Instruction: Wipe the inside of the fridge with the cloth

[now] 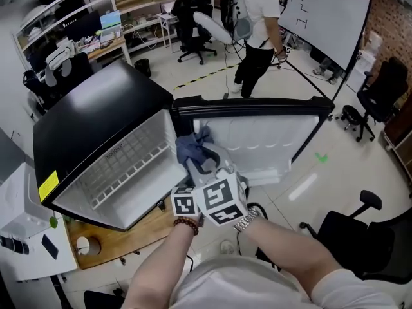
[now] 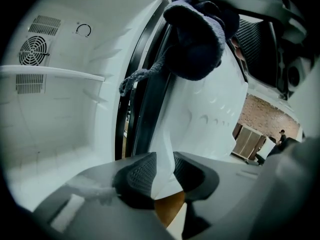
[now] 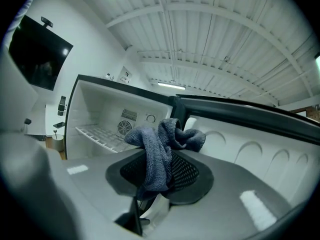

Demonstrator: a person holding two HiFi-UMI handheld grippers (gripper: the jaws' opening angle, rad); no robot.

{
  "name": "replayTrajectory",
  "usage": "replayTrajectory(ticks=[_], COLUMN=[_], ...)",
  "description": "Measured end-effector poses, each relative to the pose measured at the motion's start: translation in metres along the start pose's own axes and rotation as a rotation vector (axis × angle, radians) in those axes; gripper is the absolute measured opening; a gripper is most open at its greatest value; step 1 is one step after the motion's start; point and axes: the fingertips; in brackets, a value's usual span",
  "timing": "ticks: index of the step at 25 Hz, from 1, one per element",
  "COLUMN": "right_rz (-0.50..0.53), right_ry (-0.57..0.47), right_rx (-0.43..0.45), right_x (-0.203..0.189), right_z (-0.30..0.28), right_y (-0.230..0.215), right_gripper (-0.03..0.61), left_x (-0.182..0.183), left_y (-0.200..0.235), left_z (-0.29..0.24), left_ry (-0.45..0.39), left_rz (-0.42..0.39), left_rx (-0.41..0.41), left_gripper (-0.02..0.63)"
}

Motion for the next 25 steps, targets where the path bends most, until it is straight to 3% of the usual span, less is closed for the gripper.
replayTrajectory(ticks=[4, 25], right_rz=[0.002, -0.050], right_ry=[0.006, 0.101], right_rx=[-0.026, -0.137], right_x=[-0.004, -0.056], right_z=[0.002, 0.013], right_y=[-0.008, -0.053], right_gripper=[0.114, 0.114], left_x=[0.005, 0.008], left_y=[-0.007, -0.006], left_z=[-0.001, 0.001], left_ry=[-0.017, -0.029], left_rz=[0.006, 0.006], left_rx=[-0.027, -0.007], left_gripper=[0.106, 0.104])
Point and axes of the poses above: the fingertips, and each gripper's own axes: z backward along the fingers, y to its left, x out of its top, and after that the axes turned 4 degrees about y, right-handed
